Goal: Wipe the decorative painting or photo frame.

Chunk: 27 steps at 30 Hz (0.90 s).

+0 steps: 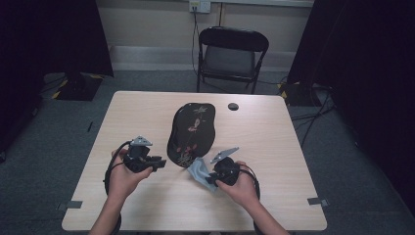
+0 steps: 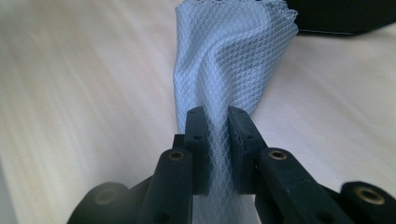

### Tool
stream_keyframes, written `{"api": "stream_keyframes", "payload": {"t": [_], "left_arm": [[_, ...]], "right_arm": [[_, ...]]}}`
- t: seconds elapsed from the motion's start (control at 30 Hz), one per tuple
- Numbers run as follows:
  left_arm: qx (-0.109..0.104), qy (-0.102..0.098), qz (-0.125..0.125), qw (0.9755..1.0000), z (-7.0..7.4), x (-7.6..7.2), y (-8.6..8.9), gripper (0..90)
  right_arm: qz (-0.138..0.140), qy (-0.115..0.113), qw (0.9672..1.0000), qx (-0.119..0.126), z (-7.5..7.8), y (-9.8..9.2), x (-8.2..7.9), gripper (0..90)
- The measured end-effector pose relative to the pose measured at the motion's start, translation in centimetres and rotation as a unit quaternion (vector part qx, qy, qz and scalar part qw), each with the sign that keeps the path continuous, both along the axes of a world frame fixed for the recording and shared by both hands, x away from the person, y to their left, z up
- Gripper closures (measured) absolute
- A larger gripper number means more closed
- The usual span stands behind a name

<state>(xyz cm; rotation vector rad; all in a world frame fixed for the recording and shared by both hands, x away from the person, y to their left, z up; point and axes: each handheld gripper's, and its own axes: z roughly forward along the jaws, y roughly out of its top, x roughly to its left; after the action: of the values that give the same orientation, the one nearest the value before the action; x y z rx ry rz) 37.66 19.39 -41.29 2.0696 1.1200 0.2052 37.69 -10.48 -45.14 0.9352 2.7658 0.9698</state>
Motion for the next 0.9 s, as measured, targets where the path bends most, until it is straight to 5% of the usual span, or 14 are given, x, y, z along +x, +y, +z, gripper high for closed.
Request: {"api": "stream_keyframes", "payload": {"t": [0.37, 0.6, 0.9], "left_arm": [[-0.004, -0.007, 0.0, 1.0, 0.3, -0.1, 0.0, 69.3], [-0.01, -0.006, -0.001, 0.9999, 0.3, -0.2, -0.1, 68.0], [-0.013, -0.008, -0.002, 0.9999, 0.3, -0.1, 0.1, 65.5]], "right_arm": [[0.062, 0.006, 0.9981, -0.003, -0.3, 3.2, -1.8, 79.9], [0.109, 0.009, 0.994, -0.004, -0.5, 6.2, -2.8, 79.9], [0.1, 0.007, 0.9948, -0.017, -0.7, 7.4, -1.1, 79.9]]}}
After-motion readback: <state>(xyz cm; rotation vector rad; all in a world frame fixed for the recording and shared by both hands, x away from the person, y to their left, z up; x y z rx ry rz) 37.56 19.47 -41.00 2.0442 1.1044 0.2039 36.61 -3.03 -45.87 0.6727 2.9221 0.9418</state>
